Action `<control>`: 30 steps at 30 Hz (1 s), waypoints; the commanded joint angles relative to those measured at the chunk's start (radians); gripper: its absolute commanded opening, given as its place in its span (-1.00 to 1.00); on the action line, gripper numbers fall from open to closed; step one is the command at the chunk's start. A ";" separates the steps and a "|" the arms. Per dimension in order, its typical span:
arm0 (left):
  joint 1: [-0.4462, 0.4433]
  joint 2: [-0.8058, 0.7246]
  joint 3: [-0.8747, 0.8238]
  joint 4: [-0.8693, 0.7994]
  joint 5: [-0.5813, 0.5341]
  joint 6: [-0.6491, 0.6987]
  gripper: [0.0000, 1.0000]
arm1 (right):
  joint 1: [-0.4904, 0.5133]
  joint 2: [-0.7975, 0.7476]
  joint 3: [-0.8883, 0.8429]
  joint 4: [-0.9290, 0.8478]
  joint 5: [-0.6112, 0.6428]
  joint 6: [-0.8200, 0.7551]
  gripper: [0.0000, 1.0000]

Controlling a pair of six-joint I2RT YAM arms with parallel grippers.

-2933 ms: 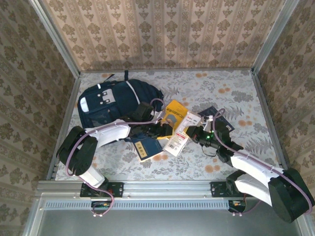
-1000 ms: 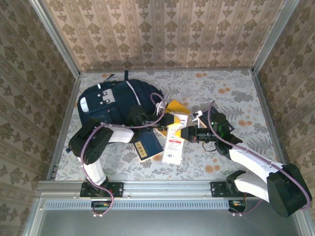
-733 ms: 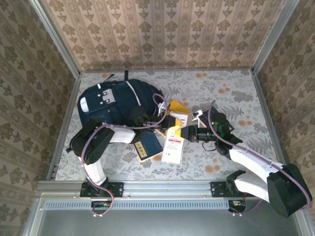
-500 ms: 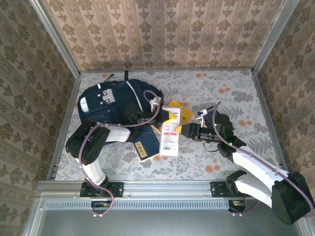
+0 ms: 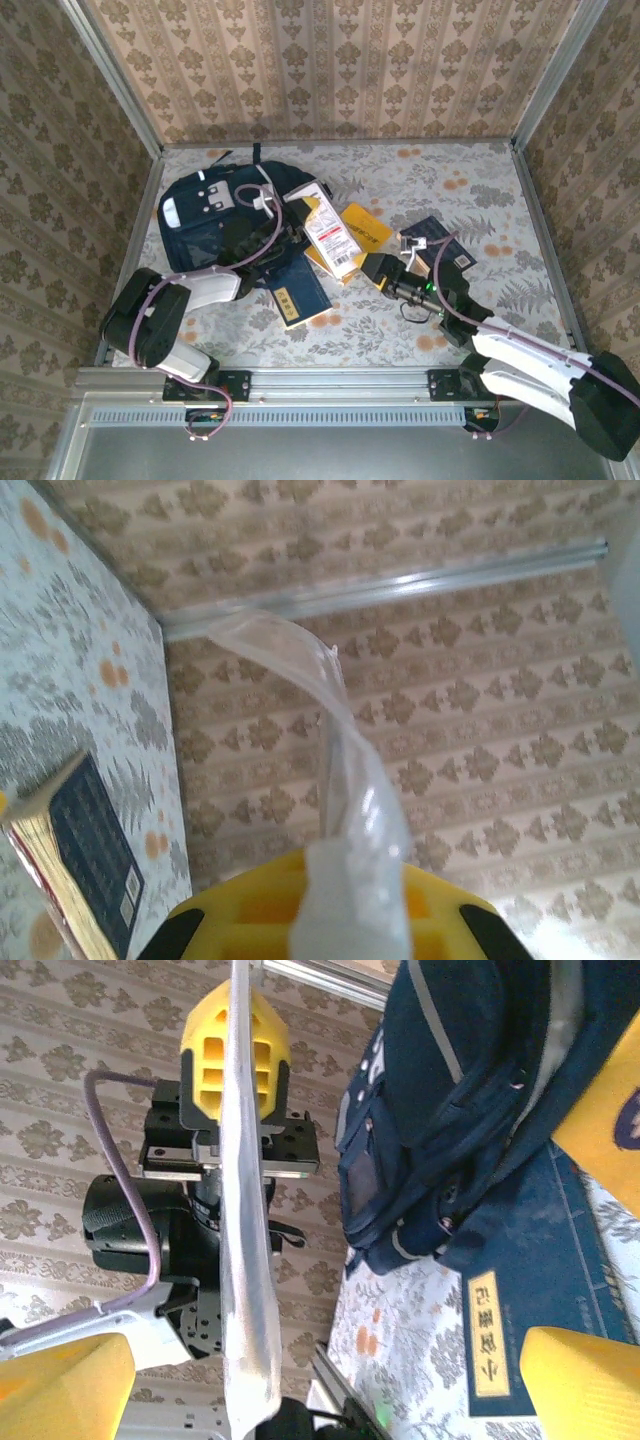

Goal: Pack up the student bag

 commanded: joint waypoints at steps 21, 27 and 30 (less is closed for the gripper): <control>-0.034 -0.046 -0.011 -0.053 -0.213 0.048 -1.00 | 0.058 0.307 0.184 0.370 0.137 0.067 -0.10; -0.023 -0.055 0.008 -0.103 -0.200 0.095 -1.00 | 0.074 0.288 0.162 0.357 0.162 0.079 0.07; -0.026 -0.047 0.015 -0.108 -0.198 0.112 -1.00 | 0.082 0.291 0.171 0.358 0.166 0.079 0.08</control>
